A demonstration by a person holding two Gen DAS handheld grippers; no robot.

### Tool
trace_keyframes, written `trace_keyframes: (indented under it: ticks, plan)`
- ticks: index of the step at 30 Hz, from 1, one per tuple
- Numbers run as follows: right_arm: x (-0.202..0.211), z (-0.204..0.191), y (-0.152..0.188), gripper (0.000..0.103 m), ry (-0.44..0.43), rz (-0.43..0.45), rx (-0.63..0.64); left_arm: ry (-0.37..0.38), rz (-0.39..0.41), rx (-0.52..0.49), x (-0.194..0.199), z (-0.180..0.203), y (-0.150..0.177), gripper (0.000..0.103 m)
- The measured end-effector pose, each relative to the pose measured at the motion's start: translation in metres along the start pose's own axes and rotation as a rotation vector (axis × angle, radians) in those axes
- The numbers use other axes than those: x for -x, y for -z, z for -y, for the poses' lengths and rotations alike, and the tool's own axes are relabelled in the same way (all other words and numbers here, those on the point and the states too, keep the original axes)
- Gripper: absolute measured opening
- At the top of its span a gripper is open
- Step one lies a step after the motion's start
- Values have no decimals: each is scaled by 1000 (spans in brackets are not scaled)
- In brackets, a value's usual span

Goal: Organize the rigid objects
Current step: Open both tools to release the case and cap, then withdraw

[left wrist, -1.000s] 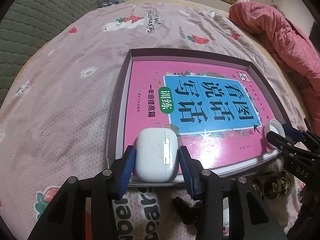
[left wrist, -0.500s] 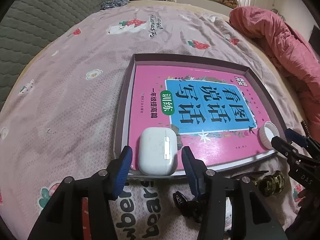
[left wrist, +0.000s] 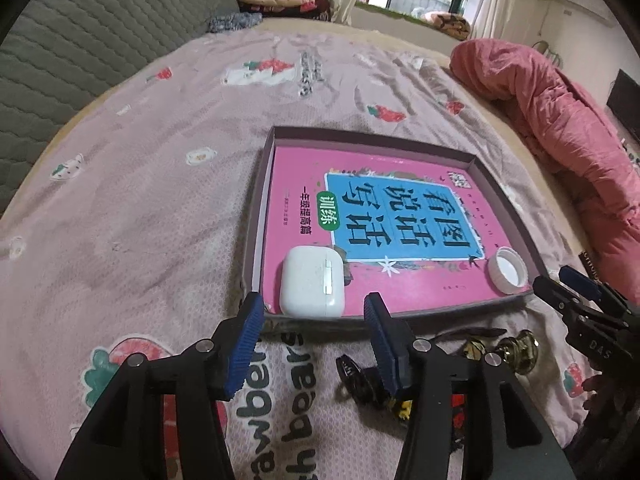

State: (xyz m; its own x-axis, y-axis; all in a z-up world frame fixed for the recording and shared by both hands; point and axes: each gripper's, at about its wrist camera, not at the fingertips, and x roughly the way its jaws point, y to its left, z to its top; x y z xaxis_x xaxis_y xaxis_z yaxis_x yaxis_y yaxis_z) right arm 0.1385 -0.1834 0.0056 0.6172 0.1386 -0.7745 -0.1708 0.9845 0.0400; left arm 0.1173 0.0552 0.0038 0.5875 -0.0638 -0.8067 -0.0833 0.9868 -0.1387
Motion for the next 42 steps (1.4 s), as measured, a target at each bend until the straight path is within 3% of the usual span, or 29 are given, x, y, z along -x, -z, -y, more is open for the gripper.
trace_keyframes:
  ticks: [2, 13, 42]
  plan:
    - [6, 0, 2, 67, -2, 14, 1, 13, 14, -6, 7, 0, 4, 59]
    - [27, -2, 17, 67, -15, 36, -11, 37, 45, -21, 33, 5, 14, 60]
    - [39, -17, 47, 67, -13, -1, 59, 49, -65, -83, 31, 27, 59, 60]
